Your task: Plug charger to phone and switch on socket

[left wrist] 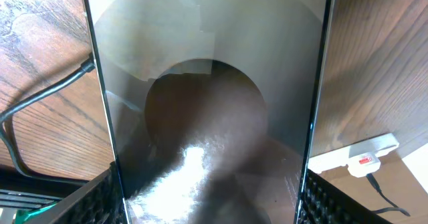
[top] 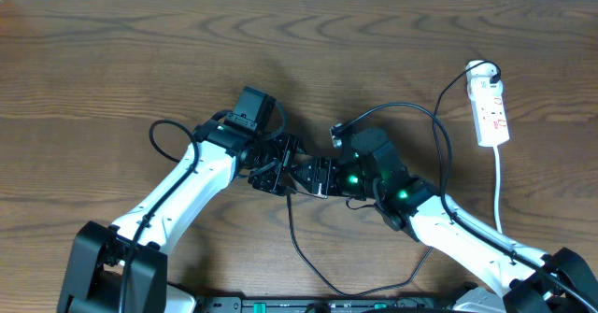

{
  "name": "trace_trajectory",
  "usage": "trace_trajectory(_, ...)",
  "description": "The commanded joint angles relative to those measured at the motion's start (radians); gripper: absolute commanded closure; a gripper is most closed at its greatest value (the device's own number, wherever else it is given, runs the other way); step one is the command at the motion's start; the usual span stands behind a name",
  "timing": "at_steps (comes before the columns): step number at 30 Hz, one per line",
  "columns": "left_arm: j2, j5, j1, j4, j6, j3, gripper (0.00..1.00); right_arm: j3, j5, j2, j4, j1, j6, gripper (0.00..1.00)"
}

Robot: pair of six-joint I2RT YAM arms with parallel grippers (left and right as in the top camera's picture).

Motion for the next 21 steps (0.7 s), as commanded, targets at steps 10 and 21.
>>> trace_trajectory(10,-0.028,0.083,-0.008,0.010,-0.009,0.003,0.92,0.016,0.035,0.003,-0.015,0.019,-0.014,0.44)
trace_trajectory(21,-0.028,0.089,-0.008,0.010,-0.009,0.003,0.93,0.016,0.049,0.003,-0.028,0.019,-0.019,0.55)
